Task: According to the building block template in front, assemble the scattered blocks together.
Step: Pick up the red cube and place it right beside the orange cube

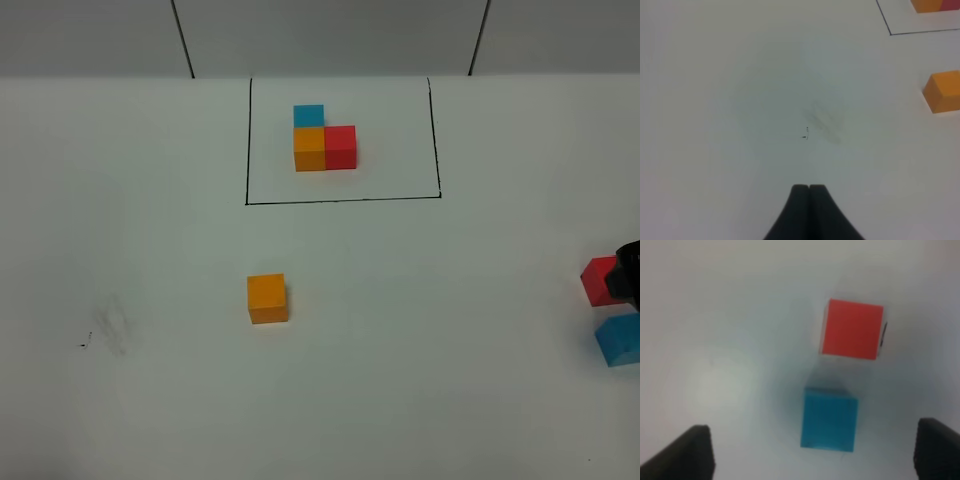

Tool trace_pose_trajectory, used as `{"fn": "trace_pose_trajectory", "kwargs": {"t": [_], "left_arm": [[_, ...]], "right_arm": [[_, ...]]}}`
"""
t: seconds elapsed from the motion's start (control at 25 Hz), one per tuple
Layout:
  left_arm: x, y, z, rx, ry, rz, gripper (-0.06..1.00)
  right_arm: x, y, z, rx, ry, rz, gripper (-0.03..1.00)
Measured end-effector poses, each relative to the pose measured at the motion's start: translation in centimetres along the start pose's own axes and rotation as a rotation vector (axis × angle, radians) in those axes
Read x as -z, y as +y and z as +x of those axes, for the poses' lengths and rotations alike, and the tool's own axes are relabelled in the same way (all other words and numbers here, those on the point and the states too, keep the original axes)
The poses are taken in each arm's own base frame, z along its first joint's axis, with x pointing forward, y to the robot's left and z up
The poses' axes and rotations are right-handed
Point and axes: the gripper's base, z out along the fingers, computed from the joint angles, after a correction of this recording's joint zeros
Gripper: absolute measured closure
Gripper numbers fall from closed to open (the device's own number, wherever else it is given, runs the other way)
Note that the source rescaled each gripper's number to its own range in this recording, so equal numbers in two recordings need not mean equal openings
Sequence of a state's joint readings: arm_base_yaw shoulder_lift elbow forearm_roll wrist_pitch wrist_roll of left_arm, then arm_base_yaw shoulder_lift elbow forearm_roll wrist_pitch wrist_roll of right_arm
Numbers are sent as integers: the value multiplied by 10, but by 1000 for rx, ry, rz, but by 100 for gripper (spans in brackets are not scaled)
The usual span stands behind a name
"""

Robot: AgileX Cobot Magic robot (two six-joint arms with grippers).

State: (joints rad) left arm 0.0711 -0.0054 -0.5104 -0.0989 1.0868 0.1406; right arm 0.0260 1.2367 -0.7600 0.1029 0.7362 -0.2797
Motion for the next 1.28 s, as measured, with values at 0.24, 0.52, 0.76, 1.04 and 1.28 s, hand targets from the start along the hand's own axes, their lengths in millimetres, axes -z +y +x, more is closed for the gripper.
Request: {"fn": "trace_pose_trajectory", "kwargs": {"t": [0.24, 0.52, 0.76, 1.04, 1.28], "left_arm": [[0, 0, 0, 0, 0, 0, 94], [0, 0, 0, 2, 0, 0, 94], [0, 0, 0, 2, 0, 0, 94], [0, 0, 0, 2, 0, 0, 94], [0, 0, 0, 2, -1, 0, 94]], "right_arm": [[-7, -2, -6, 0, -34, 12, 5], [-34, -6, -11, -6, -6, 13, 0], [-62, -9, -13, -12, 38, 10, 0], [-87, -12, -15, -16, 39, 18, 0], [-107, -14, -13, 5, 66, 28, 1]]}}
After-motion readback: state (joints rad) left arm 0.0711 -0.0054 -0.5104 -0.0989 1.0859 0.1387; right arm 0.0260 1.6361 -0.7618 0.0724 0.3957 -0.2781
